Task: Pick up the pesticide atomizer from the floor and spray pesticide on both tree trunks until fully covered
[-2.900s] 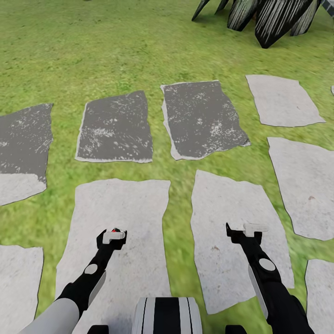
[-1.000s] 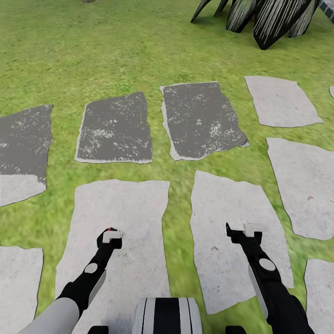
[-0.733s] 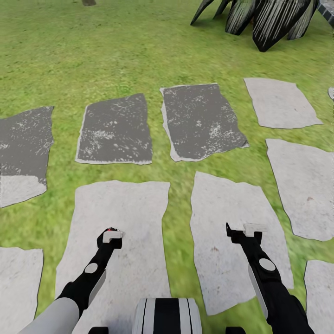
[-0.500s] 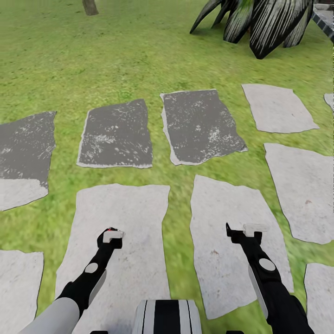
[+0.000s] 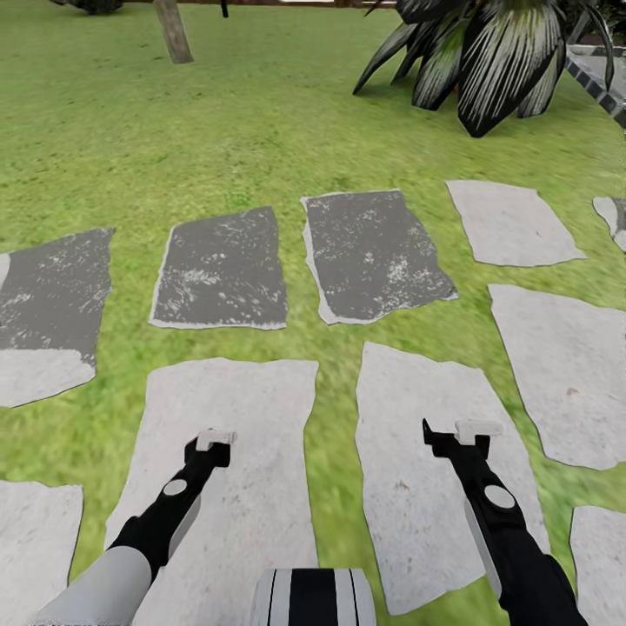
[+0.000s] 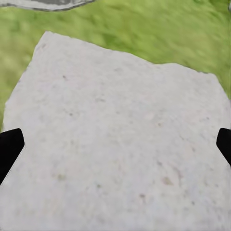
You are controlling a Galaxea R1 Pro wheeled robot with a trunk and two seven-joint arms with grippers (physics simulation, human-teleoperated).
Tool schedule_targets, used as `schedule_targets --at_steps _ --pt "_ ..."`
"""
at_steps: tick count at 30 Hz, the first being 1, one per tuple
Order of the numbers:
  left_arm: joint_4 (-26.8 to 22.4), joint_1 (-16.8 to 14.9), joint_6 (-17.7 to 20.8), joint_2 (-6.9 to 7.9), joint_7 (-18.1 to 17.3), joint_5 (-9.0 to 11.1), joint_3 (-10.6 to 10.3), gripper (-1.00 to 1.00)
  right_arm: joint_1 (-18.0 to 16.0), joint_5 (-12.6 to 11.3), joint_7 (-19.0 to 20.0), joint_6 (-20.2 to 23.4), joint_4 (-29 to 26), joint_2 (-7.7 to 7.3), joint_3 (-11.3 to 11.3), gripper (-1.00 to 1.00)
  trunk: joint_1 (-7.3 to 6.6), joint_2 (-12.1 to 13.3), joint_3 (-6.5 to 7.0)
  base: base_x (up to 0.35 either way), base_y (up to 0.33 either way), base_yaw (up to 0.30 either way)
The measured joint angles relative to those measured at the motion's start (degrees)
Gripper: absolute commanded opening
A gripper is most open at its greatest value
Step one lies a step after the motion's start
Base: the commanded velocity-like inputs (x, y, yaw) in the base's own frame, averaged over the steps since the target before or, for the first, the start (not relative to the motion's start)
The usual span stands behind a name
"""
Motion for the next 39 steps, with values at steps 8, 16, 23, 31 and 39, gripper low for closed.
schedule_targets --at_steps 8,16,23,31,39 --pt "-6.2 0.1 11.2 0.14 0.1 0.0 0.6 -1.0 0.2 0.0 0.1 -0.1 0.4 0.03 0.2 1.0 -0.21 0.1 1.77 0.0 0.0 0.0" --pt "-14.8 0.5 23.0 0.42 0.1 -0.1 0.7 -1.0 0.2 0.0 0.1 -0.2 0.2 -0.04 0.2 1.0 -0.41 0.2 3.55 0.0 0.0 0.0" --pt "-16.5 0.7 24.5 0.3 0.1 0.0 1.7 -1.0 0.3 0.1 0.1 -0.1 0.3 -0.28 0.1 1.0 -0.59 0.3 5.32 0.0 0.0 0.0" --pt "-17.0 0.8 24.8 0.07 0.0 0.1 1.8 -1.0 0.3 0.2 0.0 -0.1 0.3 -0.4 0.0 1.0 -0.8 0.4 7.78 0.0 0.0 0.0" --pt "-17.1 0.8 25.0 0.08 0.0 0.1 1.8 -1.0 0.3 0.2 0.0 -0.1 0.4 -0.41 0.0 1.0 -1.01 0.5 10.27 0.0 0.0 0.0"
